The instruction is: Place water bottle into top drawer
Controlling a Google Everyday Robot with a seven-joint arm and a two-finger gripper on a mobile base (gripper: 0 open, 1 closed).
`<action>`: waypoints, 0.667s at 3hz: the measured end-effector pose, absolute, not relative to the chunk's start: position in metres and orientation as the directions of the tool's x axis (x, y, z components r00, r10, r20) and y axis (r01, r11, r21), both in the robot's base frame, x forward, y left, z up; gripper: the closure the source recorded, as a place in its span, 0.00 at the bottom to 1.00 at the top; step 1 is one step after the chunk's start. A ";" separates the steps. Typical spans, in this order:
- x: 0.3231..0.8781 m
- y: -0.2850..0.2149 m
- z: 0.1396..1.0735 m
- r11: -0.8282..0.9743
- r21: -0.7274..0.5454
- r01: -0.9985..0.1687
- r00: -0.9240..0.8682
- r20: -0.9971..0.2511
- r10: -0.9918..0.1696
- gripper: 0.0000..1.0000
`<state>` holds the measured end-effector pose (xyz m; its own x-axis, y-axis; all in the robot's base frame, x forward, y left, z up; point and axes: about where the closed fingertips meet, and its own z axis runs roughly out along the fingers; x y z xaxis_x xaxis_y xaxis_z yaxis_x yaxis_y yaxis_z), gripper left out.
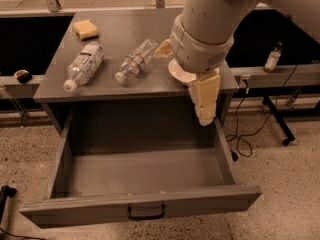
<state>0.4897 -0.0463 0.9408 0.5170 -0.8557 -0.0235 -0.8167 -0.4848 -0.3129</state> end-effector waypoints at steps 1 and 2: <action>0.513 -0.022 0.932 -0.650 -0.202 -0.732 0.651 0.075 -0.756 0.00; 0.562 0.025 0.924 -0.795 -0.122 -0.595 0.779 0.159 -0.607 0.00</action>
Offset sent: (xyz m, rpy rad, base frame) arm 0.1060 0.1186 -0.0258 -0.5101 0.1536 0.6133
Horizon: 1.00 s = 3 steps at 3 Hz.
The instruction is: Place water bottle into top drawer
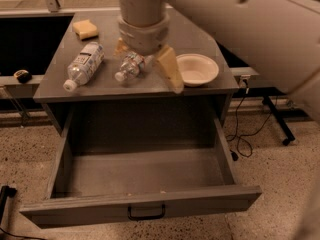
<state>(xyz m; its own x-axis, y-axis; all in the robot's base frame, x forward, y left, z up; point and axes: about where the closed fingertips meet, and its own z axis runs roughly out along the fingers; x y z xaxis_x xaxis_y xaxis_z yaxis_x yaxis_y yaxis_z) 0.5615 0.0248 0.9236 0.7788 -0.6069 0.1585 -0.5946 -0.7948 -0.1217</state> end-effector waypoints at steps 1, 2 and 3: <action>0.599 0.069 0.913 -0.874 -0.080 -0.479 0.851 0.201 -0.485 0.00; 0.633 0.098 0.908 -0.911 -0.061 -0.408 0.880 0.240 -0.410 0.00; 0.664 0.091 0.905 -0.910 -0.066 -0.409 0.870 0.272 -0.411 0.00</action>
Offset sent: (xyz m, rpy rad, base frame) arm 0.0865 0.0799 -0.0199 -0.2314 0.0306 0.2857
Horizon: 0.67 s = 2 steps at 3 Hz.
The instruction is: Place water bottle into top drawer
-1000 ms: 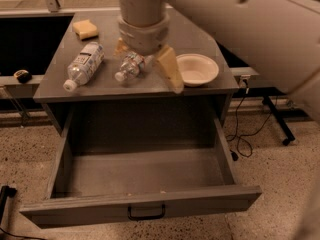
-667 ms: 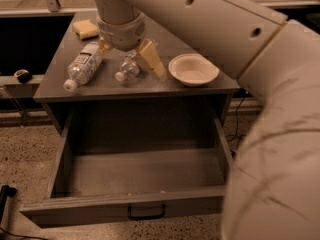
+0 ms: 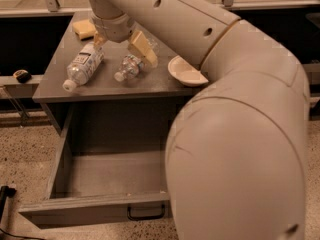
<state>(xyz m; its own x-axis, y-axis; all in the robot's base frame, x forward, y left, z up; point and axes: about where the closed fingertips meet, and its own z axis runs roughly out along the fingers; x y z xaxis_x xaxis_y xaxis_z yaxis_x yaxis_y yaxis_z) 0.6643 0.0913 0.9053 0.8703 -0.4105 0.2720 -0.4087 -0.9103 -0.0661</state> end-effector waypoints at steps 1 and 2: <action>0.683 0.087 0.899 -0.912 -0.053 -0.406 0.870 0.282 -0.404 0.00; 0.693 0.076 0.887 -0.907 -0.041 -0.418 0.871 0.267 -0.413 0.19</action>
Offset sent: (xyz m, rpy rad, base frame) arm 0.0188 -0.0466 -0.0279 -0.0932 0.1141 -0.0507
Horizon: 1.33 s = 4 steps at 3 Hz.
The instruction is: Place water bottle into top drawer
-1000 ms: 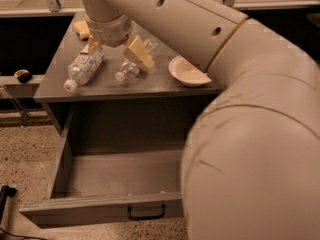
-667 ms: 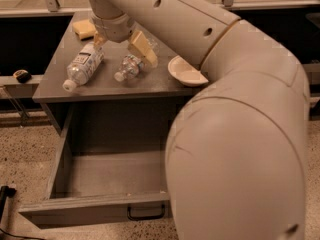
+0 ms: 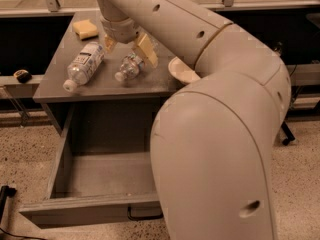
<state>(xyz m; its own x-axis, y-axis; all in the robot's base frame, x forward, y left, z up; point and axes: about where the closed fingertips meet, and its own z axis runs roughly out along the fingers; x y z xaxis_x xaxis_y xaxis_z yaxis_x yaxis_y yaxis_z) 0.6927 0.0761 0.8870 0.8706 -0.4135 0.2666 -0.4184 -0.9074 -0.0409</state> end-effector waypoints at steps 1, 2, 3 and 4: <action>0.700 0.067 0.863 -0.903 -0.018 -0.429 0.878 0.228 -0.421 0.43; 0.710 0.054 0.844 -0.891 0.006 -0.454 0.872 0.205 -0.444 0.50; 0.712 0.051 0.840 -0.888 0.011 -0.460 0.871 0.199 -0.449 0.51; 0.708 0.054 0.836 -0.885 -0.001 -0.466 0.872 0.168 -0.460 0.70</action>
Offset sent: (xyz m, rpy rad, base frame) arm 0.0089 -0.0583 -0.0637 -0.0954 0.2010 -0.1043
